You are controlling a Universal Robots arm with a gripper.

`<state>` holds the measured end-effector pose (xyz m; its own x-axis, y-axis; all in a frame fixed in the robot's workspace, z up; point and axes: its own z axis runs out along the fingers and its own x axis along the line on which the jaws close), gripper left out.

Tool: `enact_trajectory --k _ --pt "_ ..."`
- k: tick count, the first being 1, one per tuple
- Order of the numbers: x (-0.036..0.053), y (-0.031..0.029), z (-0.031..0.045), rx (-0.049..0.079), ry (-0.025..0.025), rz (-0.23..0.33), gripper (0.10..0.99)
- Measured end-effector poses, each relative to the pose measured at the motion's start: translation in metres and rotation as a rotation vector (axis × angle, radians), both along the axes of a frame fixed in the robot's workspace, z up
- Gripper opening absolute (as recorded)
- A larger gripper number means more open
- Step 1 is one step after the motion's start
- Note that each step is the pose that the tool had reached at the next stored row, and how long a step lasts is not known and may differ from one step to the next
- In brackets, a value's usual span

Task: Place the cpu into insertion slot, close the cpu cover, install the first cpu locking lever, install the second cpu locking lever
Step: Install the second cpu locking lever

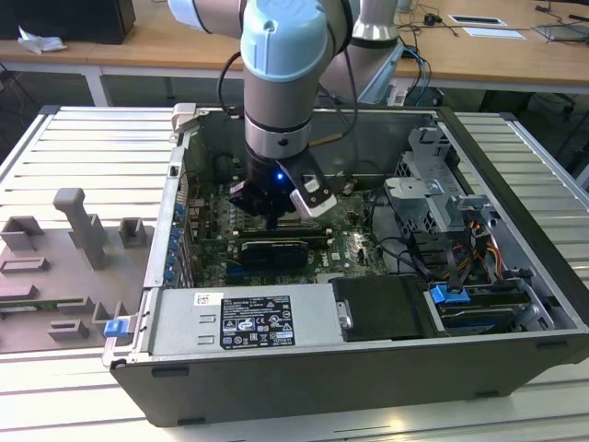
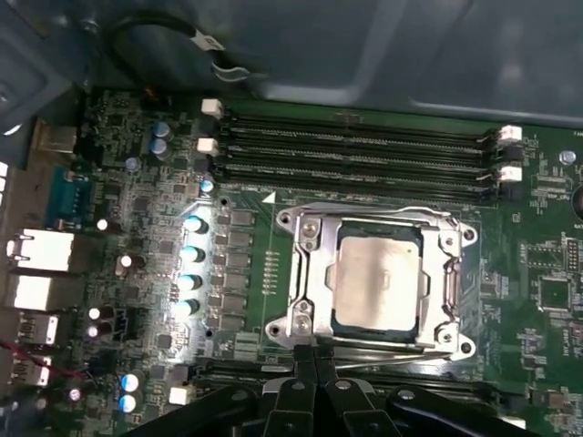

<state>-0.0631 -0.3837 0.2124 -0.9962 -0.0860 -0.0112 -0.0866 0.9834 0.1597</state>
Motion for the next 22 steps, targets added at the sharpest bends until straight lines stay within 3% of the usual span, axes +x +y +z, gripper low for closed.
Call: enact_trajectory --k 8,12,14,22 --pt "-0.0082 -0.0102 -0.0030 0.067 -0.0016 0.000 0.106" --pt "-0.0099 -0.0103 -0.0085 0.078 -0.0015 0.000 0.106" --pt "-0.0122 -0.0103 -0.0102 0.098 -0.0016 0.000 0.106" --pt "-0.0145 -0.0103 -0.0162 0.142 -0.0017 0.000 0.106"
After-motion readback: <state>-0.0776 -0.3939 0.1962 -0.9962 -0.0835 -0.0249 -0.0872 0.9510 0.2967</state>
